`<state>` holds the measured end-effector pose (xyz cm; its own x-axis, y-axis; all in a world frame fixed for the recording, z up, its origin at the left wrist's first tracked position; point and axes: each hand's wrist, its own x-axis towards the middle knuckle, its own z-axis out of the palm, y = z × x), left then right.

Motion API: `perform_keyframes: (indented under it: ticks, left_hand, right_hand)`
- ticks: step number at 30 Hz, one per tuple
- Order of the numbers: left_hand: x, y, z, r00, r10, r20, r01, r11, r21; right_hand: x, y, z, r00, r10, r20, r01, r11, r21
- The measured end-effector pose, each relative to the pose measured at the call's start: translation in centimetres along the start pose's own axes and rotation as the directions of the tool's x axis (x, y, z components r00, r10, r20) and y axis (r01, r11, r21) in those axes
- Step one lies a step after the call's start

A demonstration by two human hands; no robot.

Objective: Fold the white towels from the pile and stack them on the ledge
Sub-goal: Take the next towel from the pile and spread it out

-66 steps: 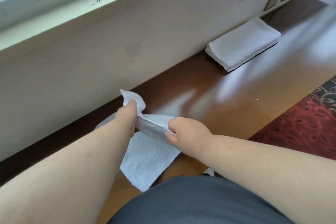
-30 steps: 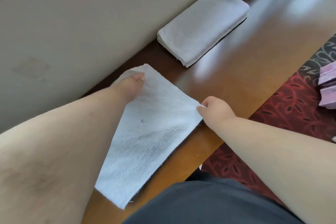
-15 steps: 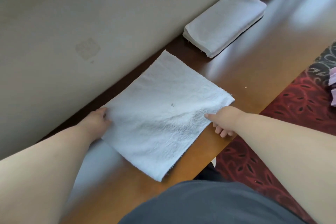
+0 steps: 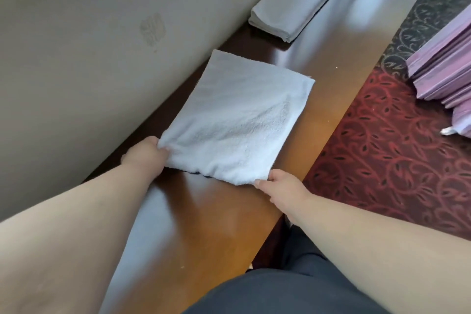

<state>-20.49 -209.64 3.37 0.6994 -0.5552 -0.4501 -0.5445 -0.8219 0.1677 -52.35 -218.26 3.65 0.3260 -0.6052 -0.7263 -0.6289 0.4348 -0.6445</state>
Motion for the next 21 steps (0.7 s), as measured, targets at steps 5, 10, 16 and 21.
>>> perform_keyframes:
  ticks: [5,10,16,21]
  left_hand:
    - [-0.8,1.5,-3.1,0.983,0.095,-0.157,-0.153,0.9,-0.409]
    - [-1.0,3.5,-6.5,0.975,0.107,-0.195,-0.208,0.746,-0.633]
    - [-1.7,4.5,-7.4,0.968,0.067,0.241,0.197,0.388,-0.9]
    - [-3.2,1.6,-4.9,0.911,0.141,0.388,0.279,0.484,-0.829]
  right_hand:
    - [-1.8,-1.9,-0.2,0.929,-0.234,-0.287,0.212,0.971,-0.108]
    - [-3.2,-3.6,-1.1,0.808,-0.361,-0.466,0.291,0.932,-0.218]
    - [-2.9,-4.9,-1.0,0.977,0.081,-0.198,0.097,0.657,0.748]
    - [-3.3,-2.3,-0.8,0.989,-0.102,0.107,0.049,0.91,0.412]
